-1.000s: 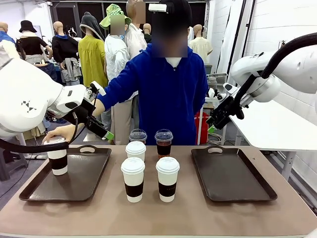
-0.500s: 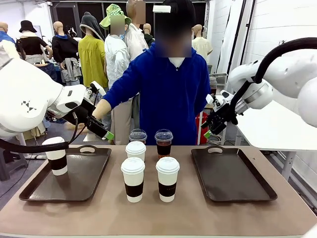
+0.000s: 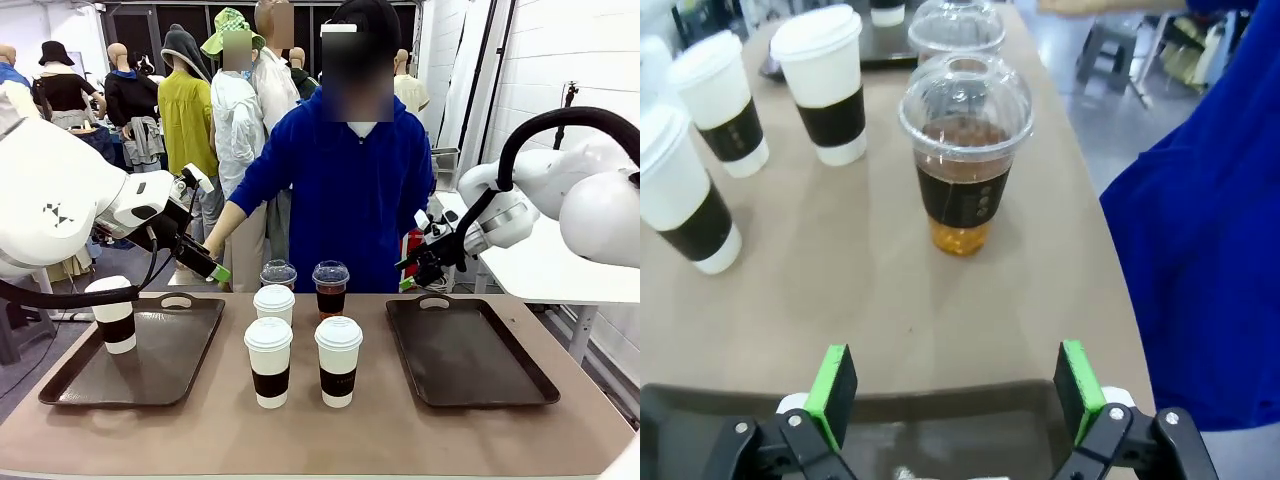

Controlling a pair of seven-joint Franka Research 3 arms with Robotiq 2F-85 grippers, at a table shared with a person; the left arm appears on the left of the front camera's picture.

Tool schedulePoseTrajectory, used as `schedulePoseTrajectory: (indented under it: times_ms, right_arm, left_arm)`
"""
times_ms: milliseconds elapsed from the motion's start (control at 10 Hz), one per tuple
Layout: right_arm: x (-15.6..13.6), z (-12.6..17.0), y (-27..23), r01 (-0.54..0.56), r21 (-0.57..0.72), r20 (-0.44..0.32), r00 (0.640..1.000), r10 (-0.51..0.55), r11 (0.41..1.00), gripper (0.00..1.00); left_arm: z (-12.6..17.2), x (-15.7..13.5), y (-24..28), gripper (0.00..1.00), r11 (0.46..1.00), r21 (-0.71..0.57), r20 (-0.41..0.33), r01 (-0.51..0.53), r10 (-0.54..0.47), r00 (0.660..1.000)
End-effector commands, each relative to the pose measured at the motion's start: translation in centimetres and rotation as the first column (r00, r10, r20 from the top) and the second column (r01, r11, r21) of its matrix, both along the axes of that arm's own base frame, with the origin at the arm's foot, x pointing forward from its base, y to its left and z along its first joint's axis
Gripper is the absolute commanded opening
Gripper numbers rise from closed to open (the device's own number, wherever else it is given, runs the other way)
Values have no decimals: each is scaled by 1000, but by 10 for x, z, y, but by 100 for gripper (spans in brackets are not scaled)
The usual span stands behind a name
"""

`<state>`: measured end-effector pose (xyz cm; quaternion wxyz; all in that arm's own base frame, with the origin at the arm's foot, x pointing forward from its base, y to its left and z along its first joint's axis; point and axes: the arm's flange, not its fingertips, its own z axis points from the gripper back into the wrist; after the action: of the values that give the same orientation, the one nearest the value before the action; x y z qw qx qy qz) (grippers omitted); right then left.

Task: Distribute the coffee onto the tray.
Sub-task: Pick up one iced Americano and place it on the right Handle tray.

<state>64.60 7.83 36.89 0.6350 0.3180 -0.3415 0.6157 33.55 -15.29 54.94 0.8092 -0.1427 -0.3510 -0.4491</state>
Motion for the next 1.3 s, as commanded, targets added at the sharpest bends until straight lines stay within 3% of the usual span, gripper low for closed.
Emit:
schedulePoseTrajectory:
  times_ms: [0,300,500,700,800,1200]
  right_arm:
    - [11,-18,9,2,114,-14,1000,0,993,100]
    - [19,-45,19,9,216,-44,999,1,976,100]
    - [23,-57,21,6,215,-49,999,5,976,100]
    - [18,-50,18,-59,177,-66,995,72,982,100]
    - [17,-59,22,16,192,-77,997,-1,981,100]
    - [17,-59,21,1,191,-79,997,14,982,100]
  left_arm:
    - [0,1,1,100,1000,0,7,13,-13,1000]
    - [0,1,1,100,1000,0,7,13,-13,1000]
    - [0,1,1,100,1000,0,7,13,-13,1000]
    - [0,1,1,100,1000,0,7,13,-13,1000]
    - [0,1,1,100,1000,0,7,13,-13,1000]
    - [0,1,1,100,1000,0,7,13,-13,1000]
